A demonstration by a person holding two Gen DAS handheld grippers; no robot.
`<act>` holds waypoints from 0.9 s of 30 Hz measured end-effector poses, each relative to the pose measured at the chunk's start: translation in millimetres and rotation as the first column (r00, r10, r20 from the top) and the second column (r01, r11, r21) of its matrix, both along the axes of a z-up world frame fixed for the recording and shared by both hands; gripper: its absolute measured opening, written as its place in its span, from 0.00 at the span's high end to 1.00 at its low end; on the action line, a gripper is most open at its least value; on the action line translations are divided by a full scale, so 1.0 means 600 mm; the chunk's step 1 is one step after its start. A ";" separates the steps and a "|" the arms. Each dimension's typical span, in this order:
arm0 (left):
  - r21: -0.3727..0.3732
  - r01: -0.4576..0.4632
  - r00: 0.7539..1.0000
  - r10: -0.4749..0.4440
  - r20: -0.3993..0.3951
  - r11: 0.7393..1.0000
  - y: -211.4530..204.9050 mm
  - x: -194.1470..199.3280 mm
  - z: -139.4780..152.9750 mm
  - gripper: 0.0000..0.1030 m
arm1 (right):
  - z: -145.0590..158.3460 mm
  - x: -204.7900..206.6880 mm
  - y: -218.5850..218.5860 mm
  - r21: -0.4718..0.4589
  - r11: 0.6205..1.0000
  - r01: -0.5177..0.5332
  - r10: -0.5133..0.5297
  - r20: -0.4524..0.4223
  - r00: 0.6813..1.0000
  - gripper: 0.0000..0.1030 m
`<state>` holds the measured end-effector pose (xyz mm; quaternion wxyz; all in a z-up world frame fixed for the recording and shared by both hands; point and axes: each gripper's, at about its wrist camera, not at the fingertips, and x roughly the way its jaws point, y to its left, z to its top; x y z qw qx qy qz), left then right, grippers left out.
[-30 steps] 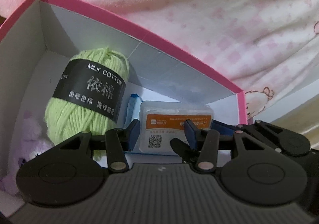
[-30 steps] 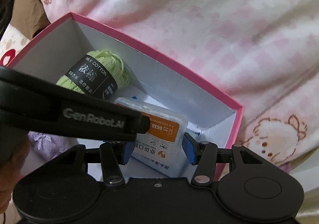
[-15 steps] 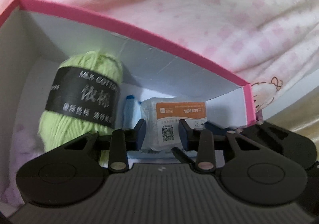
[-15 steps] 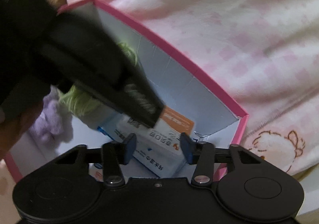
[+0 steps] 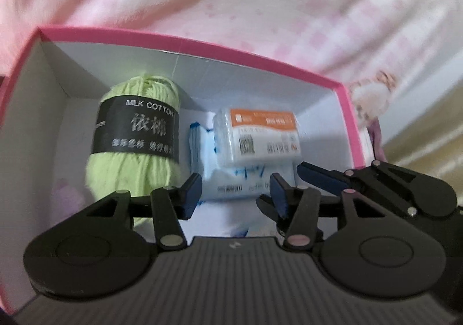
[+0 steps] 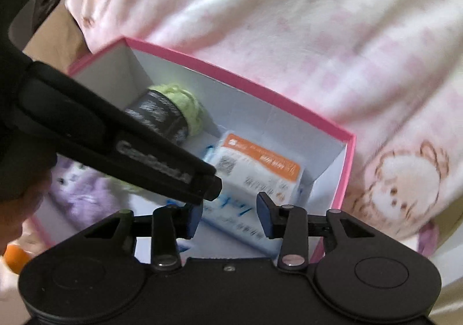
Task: Organize objects
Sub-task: 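Open the left tool to release the clear box and withdraw, then reach the left tool to the orange makeup sponge and close on it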
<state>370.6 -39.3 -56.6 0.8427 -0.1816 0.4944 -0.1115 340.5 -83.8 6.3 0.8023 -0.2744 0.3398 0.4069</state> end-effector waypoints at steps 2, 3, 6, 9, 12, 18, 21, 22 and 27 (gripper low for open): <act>0.021 0.023 1.000 -0.023 0.002 1.000 0.019 -0.022 0.016 0.48 | 0.006 -0.019 -0.011 0.003 1.000 -0.002 0.002 0.001 1.000 0.53; 0.027 0.025 1.000 -0.026 0.001 0.999 0.022 -0.029 0.022 0.46 | 0.012 -0.030 -0.016 0.002 1.000 -0.003 0.003 0.005 1.000 0.53; 0.047 0.044 0.999 -0.043 -0.005 0.998 0.034 -0.055 0.044 0.38 | 0.038 -0.056 -0.031 0.030 1.000 -0.004 0.004 0.013 1.000 0.49; 0.083 0.054 0.998 -0.055 0.005 0.995 0.058 -0.088 0.072 0.28 | 0.065 -0.074 -0.045 0.078 0.997 0.024 -0.023 -0.015 1.000 0.45; 0.115 0.077 0.997 -0.079 0.012 0.990 0.071 -0.119 0.109 0.23 | 0.090 -0.093 -0.066 0.134 0.990 0.051 -0.044 -0.055 0.998 0.45; 0.182 0.146 0.988 -0.152 0.022 0.973 0.085 -0.186 0.166 0.22 | 0.134 -0.139 -0.098 0.153 0.987 0.043 -0.024 -0.128 0.991 0.45; 0.215 0.168 0.984 -0.175 0.017 0.962 0.093 -0.217 0.183 0.22 | 0.155 -0.167 -0.104 0.164 0.986 0.016 0.008 -0.146 0.989 0.45; 0.224 0.171 0.984 -0.179 0.017 0.960 0.097 -0.228 0.187 0.22 | 0.162 -0.179 -0.105 0.168 0.986 0.004 0.022 -0.151 0.988 0.45; 0.247 0.176 0.981 -0.190 0.033 0.953 0.118 -0.280 0.198 0.21 | 0.173 -0.237 -0.103 0.165 0.985 -0.057 0.083 -0.156 0.984 0.45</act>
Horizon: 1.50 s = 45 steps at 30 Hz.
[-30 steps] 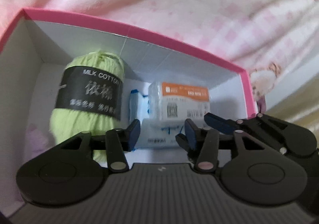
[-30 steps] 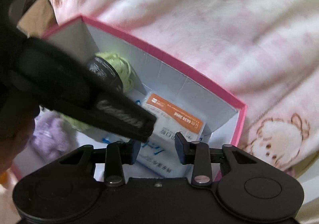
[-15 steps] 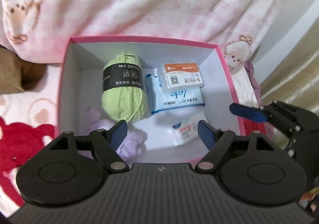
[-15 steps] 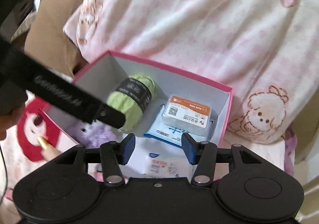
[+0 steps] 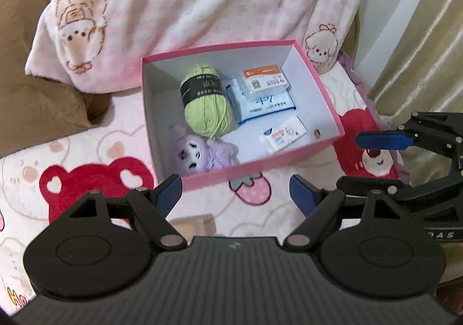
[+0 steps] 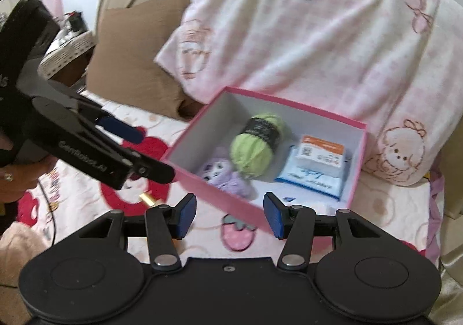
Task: Organize objects
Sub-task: 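Reach the left tool to the orange makeup sponge and close on it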
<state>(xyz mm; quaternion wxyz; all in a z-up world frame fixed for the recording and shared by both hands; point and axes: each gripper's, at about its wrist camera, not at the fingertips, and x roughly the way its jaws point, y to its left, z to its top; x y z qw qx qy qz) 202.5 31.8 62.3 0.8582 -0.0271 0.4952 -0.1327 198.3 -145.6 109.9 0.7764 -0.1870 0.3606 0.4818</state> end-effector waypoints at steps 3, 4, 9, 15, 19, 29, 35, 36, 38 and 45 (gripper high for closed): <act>-0.012 0.011 1.000 -0.011 0.014 1.000 0.010 -0.028 -0.009 0.22 | -0.008 -0.031 0.005 -0.007 0.999 -0.033 0.033 -0.016 0.999 0.44; -0.009 0.012 1.000 -0.011 0.026 1.000 0.011 -0.037 -0.013 0.22 | -0.010 -0.041 0.007 -0.016 0.999 -0.044 0.044 -0.021 0.999 0.44; -0.020 0.023 1.000 -0.023 0.016 1.000 0.022 -0.067 -0.047 0.22 | -0.035 -0.083 0.021 -0.056 0.993 -0.105 0.103 -0.039 0.994 0.43; -0.011 -0.005 1.000 0.005 0.009 1.000 0.043 -0.085 -0.093 0.24 | -0.077 -0.109 0.044 -0.065 0.987 -0.148 0.144 -0.069 0.987 0.43; -0.024 -0.019 1.000 0.019 -0.016 1.000 0.055 -0.095 -0.124 0.24 | -0.106 -0.123 0.060 -0.072 0.981 -0.178 0.172 -0.080 0.982 0.43; -0.006 -0.025 0.999 0.025 -0.032 1.000 0.063 -0.107 -0.202 0.28 | -0.191 -0.151 0.090 -0.088 0.960 -0.266 0.263 -0.043 0.964 0.43; -0.019 -0.056 0.995 0.054 -0.081 0.998 0.070 -0.101 -0.254 0.35 | -0.245 -0.149 0.104 -0.101 0.964 -0.244 0.244 -0.017 0.970 0.43; -0.016 -0.061 0.995 0.060 -0.082 0.998 0.070 -0.101 -0.262 0.36 | -0.256 -0.148 0.108 -0.102 0.966 -0.238 0.238 -0.008 0.971 0.43; -0.011 -0.076 0.994 0.075 -0.080 0.997 0.072 -0.100 -0.277 0.38 | -0.277 -0.150 0.116 -0.116 0.964 -0.239 0.243 0.019 0.970 0.43; -0.074 -0.132 0.987 0.124 -0.104 0.988 0.092 -0.087 -0.309 0.47 | -0.332 -0.150 0.138 -0.156 0.958 -0.239 0.251 0.063 0.966 0.43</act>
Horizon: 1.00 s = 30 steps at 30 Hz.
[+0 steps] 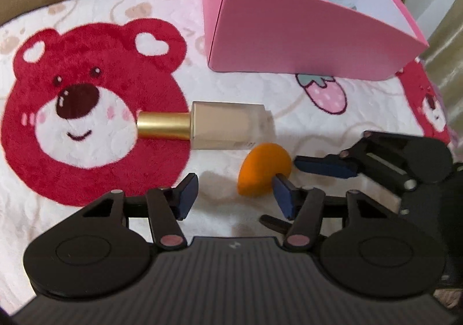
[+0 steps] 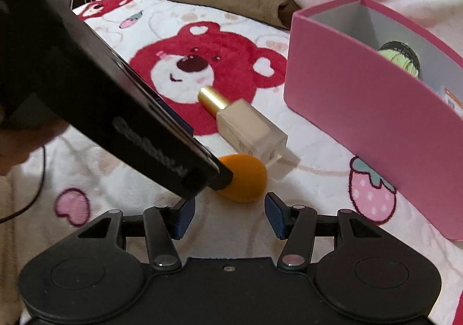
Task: Organize objects
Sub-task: 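Reach the left tool to the orange makeup sponge and close on it, then lift the sponge with the left tool and lower it into the pink box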
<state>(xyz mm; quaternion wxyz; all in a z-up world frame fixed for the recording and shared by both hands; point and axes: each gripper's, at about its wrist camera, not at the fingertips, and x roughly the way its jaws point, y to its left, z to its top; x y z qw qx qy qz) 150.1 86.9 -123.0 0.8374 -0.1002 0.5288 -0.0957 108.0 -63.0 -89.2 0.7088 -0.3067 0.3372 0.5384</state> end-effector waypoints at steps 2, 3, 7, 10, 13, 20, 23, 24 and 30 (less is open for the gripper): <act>-0.028 -0.002 1.000 0.003 0.006 1.000 0.002 0.001 0.001 0.49 | -0.007 0.003 0.003 0.005 1.000 0.001 -0.001 0.008 1.000 0.43; -0.036 -0.001 1.000 0.001 0.011 0.999 0.001 0.002 0.001 0.51 | -0.010 0.004 0.004 0.008 1.000 -0.001 0.001 0.008 1.000 0.43; -0.073 0.013 1.000 -0.011 0.022 0.997 -0.006 0.003 0.001 0.60 | -0.014 0.008 0.007 0.020 1.000 -0.001 0.001 0.011 1.000 0.43; -0.078 0.025 0.999 -0.022 0.041 0.997 -0.013 0.001 0.003 0.64 | -0.010 0.017 0.000 0.045 0.999 0.030 -0.029 -0.019 0.999 0.46; -0.084 0.033 0.997 -0.027 0.068 0.996 -0.016 -0.001 0.009 0.67 | -0.006 0.020 -0.008 0.061 0.997 0.047 -0.046 -0.015 0.999 0.55; -0.101 0.061 0.993 -0.050 0.109 0.993 -0.025 -0.010 0.028 0.67 | 0.016 0.009 -0.025 0.104 0.992 0.064 -0.063 -0.009 0.998 0.56; -0.108 0.068 0.991 -0.054 0.126 0.992 -0.028 -0.016 0.037 0.67 | 0.022 0.012 -0.029 0.113 0.991 0.069 -0.068 -0.009 0.998 0.56; -0.112 0.071 0.990 -0.056 0.132 0.991 -0.029 -0.017 0.039 0.67 | 0.026 0.012 -0.033 0.117 0.990 0.074 -0.074 -0.009 0.997 0.56; -0.135 0.085 0.982 -0.061 0.177 0.987 -0.035 -0.027 0.058 0.72 | 0.047 0.015 -0.051 0.144 0.984 0.102 -0.103 -0.001 0.995 0.56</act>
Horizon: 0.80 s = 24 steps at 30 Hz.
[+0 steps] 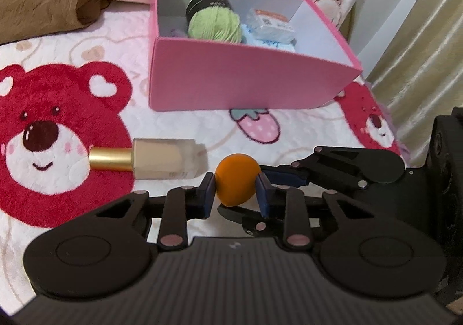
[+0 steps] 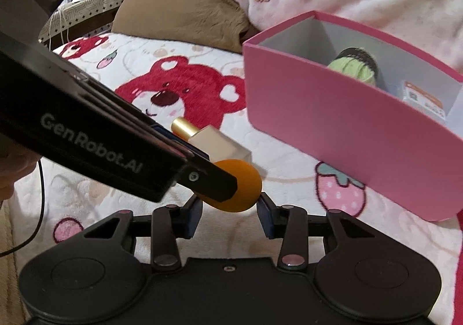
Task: Organize objects
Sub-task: 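Lift the sponge with the left tool and lower it into the pink box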
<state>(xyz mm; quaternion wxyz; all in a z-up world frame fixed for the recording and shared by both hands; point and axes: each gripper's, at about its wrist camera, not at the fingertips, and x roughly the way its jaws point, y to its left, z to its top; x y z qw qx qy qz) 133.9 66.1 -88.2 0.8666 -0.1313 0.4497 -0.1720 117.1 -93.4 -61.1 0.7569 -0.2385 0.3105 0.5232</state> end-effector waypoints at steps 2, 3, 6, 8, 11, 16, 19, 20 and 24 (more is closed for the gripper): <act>-0.012 -0.001 1.000 0.001 0.017 1.000 -0.001 -0.003 0.009 0.72 | 0.009 0.002 -0.008 0.007 1.000 0.010 -0.010 0.009 1.000 0.56; -0.015 -0.003 1.000 0.004 0.031 1.000 -0.002 -0.006 0.014 0.72 | 0.013 0.004 -0.010 0.009 1.000 0.014 -0.014 0.014 1.000 0.56; -0.035 -0.005 0.998 0.007 0.065 0.999 -0.004 -0.011 0.031 0.72 | 0.025 0.011 -0.017 0.013 0.999 0.031 -0.031 0.031 0.999 0.56; -0.047 -0.006 0.996 0.010 0.083 0.999 -0.006 -0.012 0.042 0.72 | 0.034 0.011 -0.025 0.019 0.999 0.036 -0.036 0.042 0.998 0.56; -0.052 -0.007 0.995 0.011 0.094 0.999 -0.014 -0.009 0.056 0.72 | 0.054 0.012 -0.033 0.036 0.999 0.030 -0.032 0.057 0.998 0.56; -0.063 0.017 0.995 -0.011 0.102 0.998 -0.032 -0.007 0.082 0.72 | 0.088 0.014 -0.043 0.054 0.998 0.030 -0.035 0.091 0.995 0.56; -0.047 0.013 0.995 -0.009 0.101 0.999 -0.042 -0.002 0.104 0.72 | 0.109 0.016 -0.048 0.063 0.997 0.037 -0.045 0.119 0.992 0.56; -0.041 0.017 0.994 -0.013 0.105 0.999 -0.046 -0.001 0.112 0.72 | 0.116 0.017 -0.050 0.069 0.997 0.039 -0.047 0.128 0.991 0.56; -0.014 0.018 0.993 -0.016 0.114 1.000 -0.062 0.008 0.148 0.72 | 0.154 0.027 -0.050 0.078 0.996 0.044 -0.055 0.146 0.988 0.56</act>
